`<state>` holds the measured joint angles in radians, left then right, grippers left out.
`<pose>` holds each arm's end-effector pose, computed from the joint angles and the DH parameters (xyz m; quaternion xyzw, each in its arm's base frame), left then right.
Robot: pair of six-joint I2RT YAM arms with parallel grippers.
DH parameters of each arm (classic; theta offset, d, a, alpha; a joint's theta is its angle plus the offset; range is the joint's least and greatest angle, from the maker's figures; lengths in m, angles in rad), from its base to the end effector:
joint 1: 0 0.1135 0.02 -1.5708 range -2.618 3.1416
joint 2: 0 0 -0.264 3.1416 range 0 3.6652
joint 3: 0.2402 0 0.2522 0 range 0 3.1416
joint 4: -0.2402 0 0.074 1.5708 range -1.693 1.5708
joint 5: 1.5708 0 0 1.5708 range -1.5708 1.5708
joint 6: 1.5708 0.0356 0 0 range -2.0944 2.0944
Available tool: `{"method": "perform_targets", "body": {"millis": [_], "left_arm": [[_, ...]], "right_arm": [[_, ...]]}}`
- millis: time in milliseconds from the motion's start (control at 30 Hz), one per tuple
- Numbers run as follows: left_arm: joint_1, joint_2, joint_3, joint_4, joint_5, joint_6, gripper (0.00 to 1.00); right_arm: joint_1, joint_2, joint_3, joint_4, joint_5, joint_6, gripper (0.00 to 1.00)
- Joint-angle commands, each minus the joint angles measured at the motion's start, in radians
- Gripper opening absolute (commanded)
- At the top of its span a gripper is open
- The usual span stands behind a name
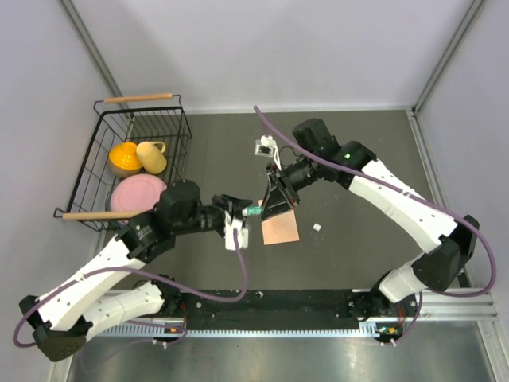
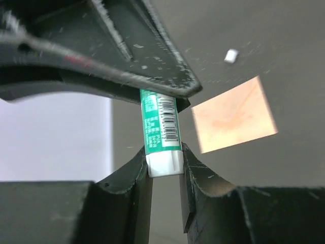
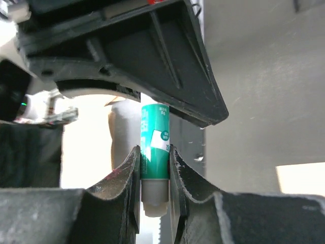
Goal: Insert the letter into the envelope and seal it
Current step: Screw the solid glue.
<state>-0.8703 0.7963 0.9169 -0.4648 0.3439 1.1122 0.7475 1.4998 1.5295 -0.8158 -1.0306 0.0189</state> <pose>0.1020 -0.1396 0.3550 0.7281 0.3588 -0.0705 0.5798 0.2063 0.2328 0.3788 -0.4625 0.6841 0.5467 0.1383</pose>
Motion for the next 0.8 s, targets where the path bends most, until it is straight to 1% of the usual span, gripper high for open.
{"method": "perform_targets", "body": {"millis": [0, 33, 67, 100, 133, 167, 200, 233, 267, 300, 333, 367, 400, 433, 467, 500, 533, 567, 633, 733, 767], "left_arm": [[0.069, 0.089, 0.186, -0.117, 0.294, -0.49, 0.13], [0.077, 0.112, 0.197, -0.109, 0.378, -0.559, 0.16], [0.099, 0.119, 0.197, -0.094, 0.417, -0.7, 0.17], [0.115, 0.127, 0.183, -0.028, 0.449, -0.782, 0.17], [0.138, 0.141, 0.172, 0.021, 0.487, -0.873, 0.18], [0.208, 0.149, 0.154, 0.088, 0.586, -1.084, 0.18], [0.252, 0.159, 0.134, 0.16, 0.654, -1.217, 0.17], [0.292, 0.175, 0.075, 0.371, 0.703, -1.355, 0.17], [0.354, 0.184, 0.038, 0.497, 0.795, -1.625, 0.17], [0.37, 0.19, -0.033, 0.62, 0.837, -1.74, 0.22], [0.373, 0.195, -0.059, 0.878, 0.874, -1.834, 0.28], [0.372, 0.187, -0.07, 0.909, 0.897, -1.873, 0.35], [0.372, 0.172, -0.069, 0.855, 0.883, -1.809, 0.45], [0.372, 0.135, -0.026, 0.742, 0.848, -1.702, 0.52], [0.37, 0.121, 0.008, 0.481, 0.821, -1.458, 0.57], [0.37, 0.11, 0.054, 0.4, 0.782, -1.368, 0.62], [0.372, 0.097, 0.074, 0.349, 0.761, -1.308, 0.7], [0.372, 0.093, 0.092, 0.257, 0.742, -1.22, 0.7], [0.373, 0.086, 0.103, 0.253, 0.724, -1.213, 0.71], [0.372, 0.09, 0.088, 0.301, 0.701, -1.27, 0.72], [0.372, 0.093, 0.085, 0.314, 0.696, -1.31, 0.72]], "right_arm": [[0.006, -0.101, 0.104, 0.009, 0.237, -0.327, 0.0], [0.016, -0.117, 0.104, 0.009, 0.271, -0.379, 0.0], [0.027, -0.15, 0.101, 0.009, 0.305, -0.478, 0.0], [0.039, -0.162, 0.095, 0.009, 0.36, -0.523, 0.0], [0.061, -0.176, 0.089, 0.009, 0.383, -0.563, 0.0], [0.073, -0.206, 0.08, 0.01, 0.406, -0.645, 0.0], [0.094, -0.223, 0.055, 0.01, 0.458, -0.693, 0.0], [0.133, -0.245, 0.034, 0.017, 0.486, -0.745, 0.0], [0.156, -0.266, 0.011, 0.033, 0.515, -0.825, 0.0], [0.174, -0.309, -0.041, 0.047, 0.564, -0.856, 0.0], [0.188, -0.328, -0.063, 0.061, 0.581, -0.882, 0.0], [0.214, -0.341, -0.081, 0.085, 0.598, -0.904, 0.0], [0.22, -0.358, -0.101, 0.09, 0.612, -0.919, 0.0], [0.222, -0.362, -0.101, 0.092, 0.609, -0.919, 0.0], [0.222, -0.363, -0.097, 0.092, 0.607, -0.9, 0.0], [0.223, -0.363, -0.095, 0.093, 0.604, -0.892, 0.0], [0.224, -0.363, -0.095, 0.093, 0.603, -0.884, 0.0], [0.224, -0.363, -0.095, 0.093, 0.603, -0.872, 0.0], [0.224, -0.363, -0.098, 0.096, 0.598, -0.861, 0.0], [0.228, -0.368, -0.104, 0.113, 0.598, -0.84, 0.0], [0.231, -0.366, -0.106, 0.116, 0.601, -0.832, 0.0]]}}
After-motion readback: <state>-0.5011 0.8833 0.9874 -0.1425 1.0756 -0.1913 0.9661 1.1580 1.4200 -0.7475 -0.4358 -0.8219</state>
